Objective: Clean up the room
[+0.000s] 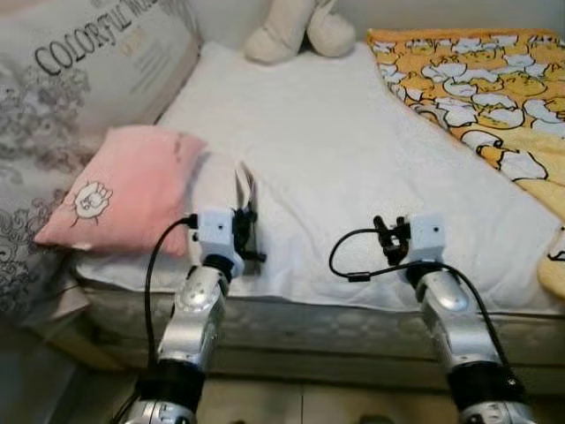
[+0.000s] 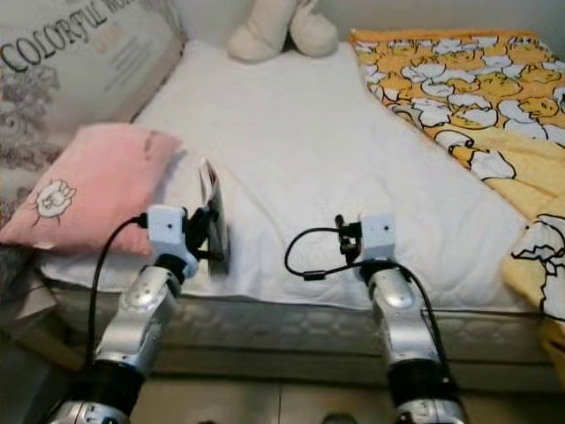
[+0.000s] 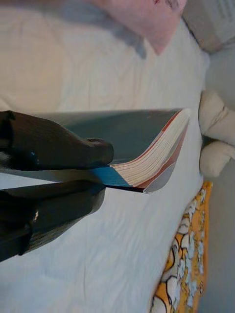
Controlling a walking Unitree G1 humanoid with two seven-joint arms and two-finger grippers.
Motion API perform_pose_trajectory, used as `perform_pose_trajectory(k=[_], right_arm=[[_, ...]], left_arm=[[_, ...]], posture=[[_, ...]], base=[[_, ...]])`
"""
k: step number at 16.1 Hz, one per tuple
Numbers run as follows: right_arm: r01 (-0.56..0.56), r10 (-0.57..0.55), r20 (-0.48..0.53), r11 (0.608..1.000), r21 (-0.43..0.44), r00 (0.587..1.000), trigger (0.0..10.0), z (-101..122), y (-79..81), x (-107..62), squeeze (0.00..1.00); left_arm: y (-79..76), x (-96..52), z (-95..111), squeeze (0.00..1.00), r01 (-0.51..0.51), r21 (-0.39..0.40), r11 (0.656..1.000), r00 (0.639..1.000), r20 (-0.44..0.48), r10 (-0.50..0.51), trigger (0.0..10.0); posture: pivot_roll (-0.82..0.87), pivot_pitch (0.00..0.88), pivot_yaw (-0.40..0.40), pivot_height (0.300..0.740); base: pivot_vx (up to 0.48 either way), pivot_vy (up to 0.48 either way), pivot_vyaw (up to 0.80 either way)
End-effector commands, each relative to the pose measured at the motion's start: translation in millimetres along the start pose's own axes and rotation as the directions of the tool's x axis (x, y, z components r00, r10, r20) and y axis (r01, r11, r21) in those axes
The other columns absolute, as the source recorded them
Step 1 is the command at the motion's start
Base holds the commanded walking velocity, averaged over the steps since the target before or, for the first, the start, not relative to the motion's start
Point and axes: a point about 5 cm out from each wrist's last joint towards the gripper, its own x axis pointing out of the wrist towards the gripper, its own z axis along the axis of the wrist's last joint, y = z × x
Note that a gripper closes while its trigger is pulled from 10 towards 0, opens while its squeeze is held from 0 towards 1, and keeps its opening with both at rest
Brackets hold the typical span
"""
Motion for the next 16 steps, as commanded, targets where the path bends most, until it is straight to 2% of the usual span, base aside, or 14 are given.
perform_pose_trajectory(k=[1, 3, 7, 8, 13, 16], right_arm=[[-0.018, 0.018, 0.02, 1.0, 0.003, 1.0, 10.0, 5.7, 2.3, 3.5, 0.0], [-0.022, 0.022, 0.026, 1.0, 0.009, 0.999, 10.0, 7.0, 3.8, 5.3, 0.0], [-0.032, 0.032, 0.024, 0.999, 0.016, 0.999, 10.0, 5.5, 6.6, 5.6, 0.0], [-0.033, 0.033, 0.024, 0.999, 0.019, 0.999, 10.0, 5.0, 7.0, 5.1, 0.0], [-0.044, 0.043, 0.028, 0.999, 0.028, 0.999, 10.0, 4.1, 9.9, 3.5, 0.0], [-0.054, 0.053, 0.028, 0.998, 0.029, 0.998, 10.0, 4.0, 10.4, 3.6, 0.0]], left_arm=[[-0.7, 0.3, 3.3, 0.0, -0.002, 0.016, 1.0, 1.0, 0.011, 0.002, 10.0], [-1.0, 0.4, 5.0, 0.0, 0.003, 0.026, 1.0, 1.0, 0.018, -0.003, 10.0], [10.6, 2.1, 11.4, 0.0, -0.039, 0.057, 0.998, 0.999, 0.031, 0.038, 10.0], [10.8, 2.4, 14.7, 0.0, -0.037, 0.044, 0.998, 0.998, 0.047, 0.034, 10.0], [11.6, 7.3, 30.4, 0.0, -0.014, 0.086, 0.996, 0.995, 0.101, 0.005, 10.0], [13.4, 8.1, 33.3, 0.0, -0.024, 0.071, 0.997, 0.994, 0.105, 0.016, 10.0]], posture=[[-0.2, 0.0, 0.104, 0.74], [-0.19, 0.0, 0.11, 0.74], [-0.18, 0.0, 0.117, 0.74], [-0.18, 0.0, 0.117, 0.74], [-0.19, 0.0, 0.126, 0.74], [-0.19, 0.0, 0.129, 0.74]], base=[[0.0, 0.0, 0.0], [0.0, 0.0, 0.0], [0.0, 0.0, 0.0], [0.0, 0.0, 0.0], [0.0, 0.475, 0.0], [0.0, 0.466, 0.0]])
